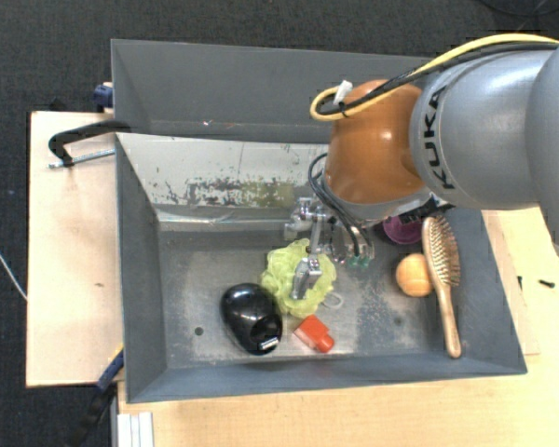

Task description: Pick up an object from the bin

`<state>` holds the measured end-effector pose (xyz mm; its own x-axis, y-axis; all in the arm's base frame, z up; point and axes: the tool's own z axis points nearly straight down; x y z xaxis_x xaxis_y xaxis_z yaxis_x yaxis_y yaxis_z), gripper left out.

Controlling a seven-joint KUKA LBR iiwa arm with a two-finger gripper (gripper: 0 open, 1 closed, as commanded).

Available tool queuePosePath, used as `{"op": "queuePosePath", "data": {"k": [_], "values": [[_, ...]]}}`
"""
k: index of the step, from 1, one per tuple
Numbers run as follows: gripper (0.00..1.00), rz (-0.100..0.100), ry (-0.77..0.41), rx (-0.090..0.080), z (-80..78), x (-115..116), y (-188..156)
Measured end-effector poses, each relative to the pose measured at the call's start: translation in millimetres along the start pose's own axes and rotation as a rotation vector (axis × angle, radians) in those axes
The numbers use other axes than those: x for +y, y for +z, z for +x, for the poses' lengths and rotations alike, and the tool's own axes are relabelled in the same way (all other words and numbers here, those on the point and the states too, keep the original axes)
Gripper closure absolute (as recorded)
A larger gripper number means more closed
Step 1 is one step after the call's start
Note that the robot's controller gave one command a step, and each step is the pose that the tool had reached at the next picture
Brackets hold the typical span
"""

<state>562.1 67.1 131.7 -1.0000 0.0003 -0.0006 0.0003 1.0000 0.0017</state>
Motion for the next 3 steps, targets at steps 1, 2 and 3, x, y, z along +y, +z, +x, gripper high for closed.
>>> {"op": "queuePosePath", "data": {"k": [1,2,3], "values": [[0.00,-0.002,0.038,0.000,-5.5,-18.5,56.5],[0.00,-0.006,0.035,-0.006,-11.5,-20.0,71.5],[0.00,-0.002,0.035,-0.009,-6.9,-17.4,49.1]]}}
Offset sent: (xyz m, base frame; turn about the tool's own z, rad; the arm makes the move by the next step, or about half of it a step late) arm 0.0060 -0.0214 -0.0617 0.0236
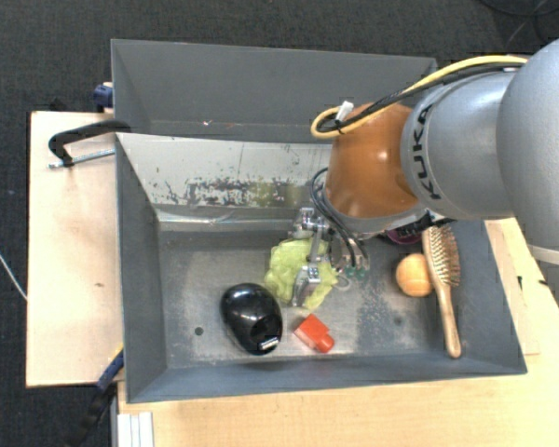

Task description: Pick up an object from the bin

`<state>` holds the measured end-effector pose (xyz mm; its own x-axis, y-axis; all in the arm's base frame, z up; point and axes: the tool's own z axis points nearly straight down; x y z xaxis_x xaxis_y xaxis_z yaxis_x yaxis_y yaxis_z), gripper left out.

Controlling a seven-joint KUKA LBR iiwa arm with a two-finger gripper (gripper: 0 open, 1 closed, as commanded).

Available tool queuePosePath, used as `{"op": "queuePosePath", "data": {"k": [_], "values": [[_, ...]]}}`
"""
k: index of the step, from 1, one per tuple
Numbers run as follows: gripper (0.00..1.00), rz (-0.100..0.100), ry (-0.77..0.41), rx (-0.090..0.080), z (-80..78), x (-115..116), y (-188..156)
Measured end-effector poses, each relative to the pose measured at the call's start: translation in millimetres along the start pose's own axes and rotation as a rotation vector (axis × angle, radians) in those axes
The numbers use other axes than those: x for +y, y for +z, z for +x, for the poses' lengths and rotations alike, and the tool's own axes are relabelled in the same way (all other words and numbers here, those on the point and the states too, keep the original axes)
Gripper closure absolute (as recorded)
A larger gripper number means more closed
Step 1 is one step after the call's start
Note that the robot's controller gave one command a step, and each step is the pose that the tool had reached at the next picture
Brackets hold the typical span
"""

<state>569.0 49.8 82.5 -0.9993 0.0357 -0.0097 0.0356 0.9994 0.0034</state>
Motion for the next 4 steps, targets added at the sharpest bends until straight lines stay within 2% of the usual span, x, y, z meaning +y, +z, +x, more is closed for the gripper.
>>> {"op": "queuePosePath", "data": {"k": [1,2,4], "values": [[0.00,0.000,-0.001,0.006,-8.1,0.2,15.5],[1.00,0.002,0.199,0.001,-2.9,9.7,8.3],[1.00,0.002,0.199,0.001,-3.1,9.8,7.7]]}}
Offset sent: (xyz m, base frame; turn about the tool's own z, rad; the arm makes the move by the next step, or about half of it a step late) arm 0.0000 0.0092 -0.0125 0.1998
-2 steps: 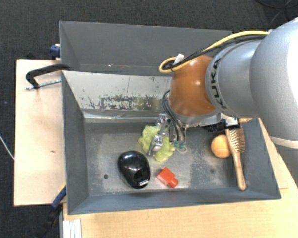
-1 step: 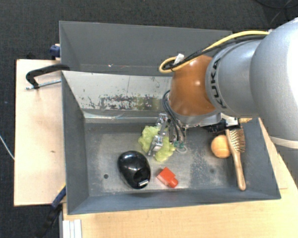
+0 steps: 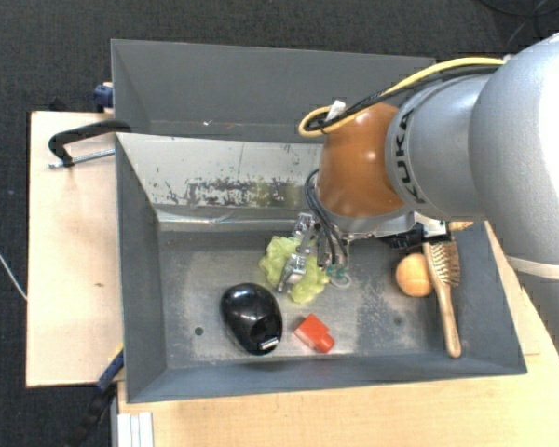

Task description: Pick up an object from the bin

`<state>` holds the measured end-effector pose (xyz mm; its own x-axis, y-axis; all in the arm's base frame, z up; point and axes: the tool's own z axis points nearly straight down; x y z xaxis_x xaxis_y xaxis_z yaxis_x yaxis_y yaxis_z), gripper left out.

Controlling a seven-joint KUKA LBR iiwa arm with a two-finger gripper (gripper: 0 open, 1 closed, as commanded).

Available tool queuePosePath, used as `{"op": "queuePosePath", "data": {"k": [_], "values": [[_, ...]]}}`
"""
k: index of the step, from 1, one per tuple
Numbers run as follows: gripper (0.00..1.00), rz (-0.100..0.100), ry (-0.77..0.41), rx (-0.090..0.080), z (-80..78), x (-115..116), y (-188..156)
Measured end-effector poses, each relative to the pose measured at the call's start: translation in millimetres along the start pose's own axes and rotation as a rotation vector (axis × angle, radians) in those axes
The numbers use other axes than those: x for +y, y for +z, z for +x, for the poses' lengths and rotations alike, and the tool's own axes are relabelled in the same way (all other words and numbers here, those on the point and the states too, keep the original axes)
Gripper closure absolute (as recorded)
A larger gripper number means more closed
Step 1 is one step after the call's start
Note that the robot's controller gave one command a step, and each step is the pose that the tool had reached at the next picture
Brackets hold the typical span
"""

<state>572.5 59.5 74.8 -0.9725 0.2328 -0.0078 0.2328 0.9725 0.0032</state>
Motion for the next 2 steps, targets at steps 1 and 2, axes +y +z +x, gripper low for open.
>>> {"op": "queuePosePath", "data": {"k": [1,2], "values": [[1.00,0.002,0.000,0.006,1.4,-0.2,-5.1],[1.00,0.002,-0.001,0.009,2.0,0.0,-22.2]]}}
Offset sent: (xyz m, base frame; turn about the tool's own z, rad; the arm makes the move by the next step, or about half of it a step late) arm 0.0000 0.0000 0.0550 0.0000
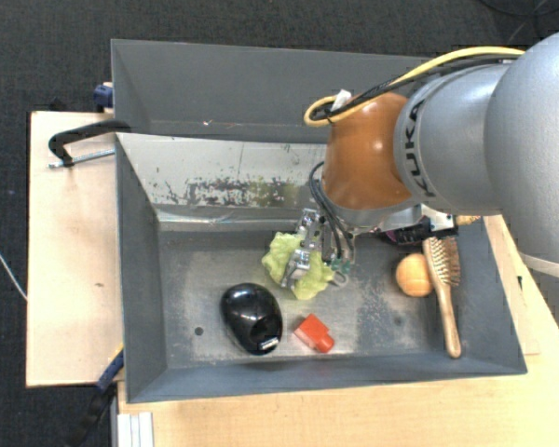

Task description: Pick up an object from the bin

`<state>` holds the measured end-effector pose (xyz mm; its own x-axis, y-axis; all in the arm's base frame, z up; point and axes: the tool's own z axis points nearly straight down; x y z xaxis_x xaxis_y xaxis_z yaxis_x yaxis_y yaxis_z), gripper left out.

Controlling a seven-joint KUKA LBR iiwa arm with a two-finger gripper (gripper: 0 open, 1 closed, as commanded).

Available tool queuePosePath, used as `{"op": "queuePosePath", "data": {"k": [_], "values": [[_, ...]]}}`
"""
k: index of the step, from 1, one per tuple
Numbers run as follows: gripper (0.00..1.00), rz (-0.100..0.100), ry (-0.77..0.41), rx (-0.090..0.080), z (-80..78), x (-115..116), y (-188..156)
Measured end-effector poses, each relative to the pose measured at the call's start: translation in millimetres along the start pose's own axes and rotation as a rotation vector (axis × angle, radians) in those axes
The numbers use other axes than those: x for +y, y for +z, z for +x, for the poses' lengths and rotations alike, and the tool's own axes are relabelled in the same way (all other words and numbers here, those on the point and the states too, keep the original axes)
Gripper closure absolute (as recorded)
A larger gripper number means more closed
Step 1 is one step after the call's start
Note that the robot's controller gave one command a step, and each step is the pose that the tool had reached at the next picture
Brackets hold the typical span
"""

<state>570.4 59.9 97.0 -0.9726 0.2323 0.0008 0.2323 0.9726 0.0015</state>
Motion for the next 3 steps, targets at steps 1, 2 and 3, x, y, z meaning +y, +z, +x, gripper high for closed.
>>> {"op": "queuePosePath", "data": {"k": [1,2,3], "values": [[1.00,-0.001,0.000,-0.004,-1.1,0.4,-14.9],[1.00,0.000,-0.001,-0.002,-0.4,0.3,-29.5],[1.00,0.000,-0.001,-0.002,-0.6,0.6,-46.4]]}}
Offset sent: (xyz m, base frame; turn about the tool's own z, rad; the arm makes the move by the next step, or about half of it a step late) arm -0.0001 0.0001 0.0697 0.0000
